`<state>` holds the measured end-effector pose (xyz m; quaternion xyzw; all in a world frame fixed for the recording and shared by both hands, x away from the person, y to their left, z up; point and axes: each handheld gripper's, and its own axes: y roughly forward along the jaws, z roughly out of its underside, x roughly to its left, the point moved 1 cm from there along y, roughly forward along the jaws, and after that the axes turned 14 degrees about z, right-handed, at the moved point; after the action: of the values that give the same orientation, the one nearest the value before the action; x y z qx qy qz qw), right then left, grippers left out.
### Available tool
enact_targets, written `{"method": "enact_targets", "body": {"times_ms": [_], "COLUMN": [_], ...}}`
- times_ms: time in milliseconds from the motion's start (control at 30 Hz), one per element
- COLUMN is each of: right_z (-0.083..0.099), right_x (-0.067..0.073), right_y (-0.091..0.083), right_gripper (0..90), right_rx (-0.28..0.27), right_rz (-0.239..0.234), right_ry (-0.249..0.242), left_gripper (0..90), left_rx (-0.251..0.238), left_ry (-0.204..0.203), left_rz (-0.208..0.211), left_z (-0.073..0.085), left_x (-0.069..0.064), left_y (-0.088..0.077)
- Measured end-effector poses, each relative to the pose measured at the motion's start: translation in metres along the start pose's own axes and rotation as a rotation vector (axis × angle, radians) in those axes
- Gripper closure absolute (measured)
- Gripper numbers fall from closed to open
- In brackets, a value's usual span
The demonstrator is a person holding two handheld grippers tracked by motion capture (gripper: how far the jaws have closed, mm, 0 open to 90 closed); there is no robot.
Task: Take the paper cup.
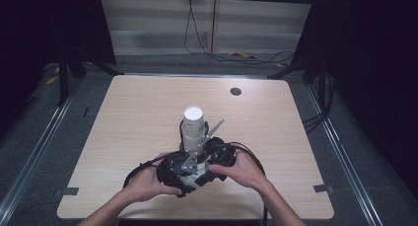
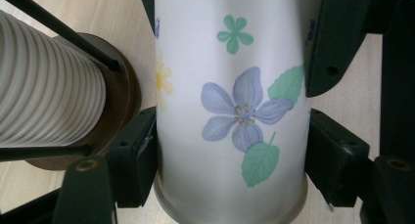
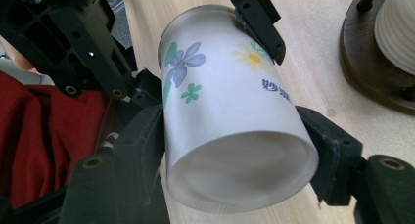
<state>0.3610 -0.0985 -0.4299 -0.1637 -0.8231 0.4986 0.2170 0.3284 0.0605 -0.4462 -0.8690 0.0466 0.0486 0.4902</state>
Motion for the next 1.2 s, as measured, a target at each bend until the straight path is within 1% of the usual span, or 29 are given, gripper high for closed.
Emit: {"method": "enact_targets", "body": {"times_ms": [100, 133, 267, 300, 400, 467, 500, 533, 567, 600, 633, 700, 733, 767, 800, 867, 967, 1100, 1133, 1200], "right_z": [0.001, 0.001, 0.001, 0.001, 0.002, 0.002, 0.001, 0.001, 0.001, 0.001, 0.000, 0.000, 0.000, 0.000, 0.000, 0.000, 0.001, 0.002, 0.003, 0.004], "right_x": [-0.001, 0.000, -0.001, -0.001, -0.001, -0.001, 0.000, 0.000, 0.000, 0.000, 0.001, 0.001, 0.001, 0.001, 0.001, 0.001, 0.000, -0.001, -0.001, -0.002], "right_y": [-0.001, -0.002, -0.005, -0.005, -0.007, -0.008, -0.008, -0.009, -0.009, -0.010, -0.011, -0.011, -0.011, -0.011, -0.011, -0.012, -0.012, -0.013, -0.014, -0.015], "right_gripper": [32.6, 32.9, 34.4, 34.4, 34.8, 34.9, 35.0, 35.0, 35.1, 35.2, 35.3, 35.4, 35.4, 35.4, 35.4, 35.4, 35.4, 35.5, 35.5, 35.5], "right_rx": [-0.006, -0.003, -0.021, -0.021, -0.024, -0.026, -0.026, -0.026, -0.028, -0.030, -0.036, -0.041, -0.042, -0.035, -0.035, -0.034, -0.040, -0.048, -0.050, -0.055], "right_rz": [-0.009, -0.010, -0.011, -0.011, -0.013, -0.011, -0.009, -0.008, -0.007, -0.006, -0.005, -0.008, -0.008, -0.003, -0.003, 0.000, 0.005, 0.005, 0.005, 0.013], "right_ry": [0.001, 0.007, 0.006, 0.006, 0.011, 0.011, 0.008, 0.008, 0.007, 0.008, 0.008, 0.006, 0.006, 0.019, 0.019, 0.023, 0.025, 0.026, 0.031, 0.036], "left_gripper": [29.2, 28.9, 26.6, 26.6, 25.1, 24.2, 23.9, 23.5, 22.8, 21.9, 20.0, 19.3, 19.1, 19.1, 19.1, 18.1, 17.9, 17.8, 17.8, 17.8], "left_rx": [-0.002, -0.007, -0.019, -0.034, -0.052, -0.061, -0.067, -0.072, -0.071, -0.083, -0.088, -0.100, -0.103, -0.106, -0.100, -0.109, -0.136, -0.148, -0.157, -0.174], "left_ry": [0.021, 0.018, 0.016, 0.008, 0.015, 0.006, -0.001, -0.002, -0.003, -0.009, -0.010, -0.011, -0.013, -0.014, -0.013, -0.017, -0.023, -0.031, -0.035, -0.049], "left_rz": [-0.002, 0.000, 0.002, -0.004, 0.003, 0.013, 0.009, 0.007, 0.013, 0.003, 0.005, 0.011, 0.010, 0.016, 0.019, 0.018, 0.019, 0.019, 0.019, 0.035], "left_z": [0.001, 0.001, 0.001, 0.002, 0.003, 0.004, 0.004, 0.004, 0.004, 0.004, 0.004, 0.005, 0.006, 0.006, 0.006, 0.006, 0.008, 0.009, 0.009, 0.010], "left_x": [0.000, -0.001, 0.000, -0.001, 0.000, 0.001, 0.001, 0.001, 0.002, 0.002, 0.003, 0.003, 0.003, 0.003, 0.004, 0.004, 0.006, 0.007, 0.007, 0.008], "left_y": [-0.002, -0.002, -0.003, -0.002, -0.003, -0.003, -0.003, -0.003, -0.004, -0.004, -0.005, -0.006, -0.006, -0.005, -0.005, -0.005, -0.005, -0.008, -0.008, -0.010]}}
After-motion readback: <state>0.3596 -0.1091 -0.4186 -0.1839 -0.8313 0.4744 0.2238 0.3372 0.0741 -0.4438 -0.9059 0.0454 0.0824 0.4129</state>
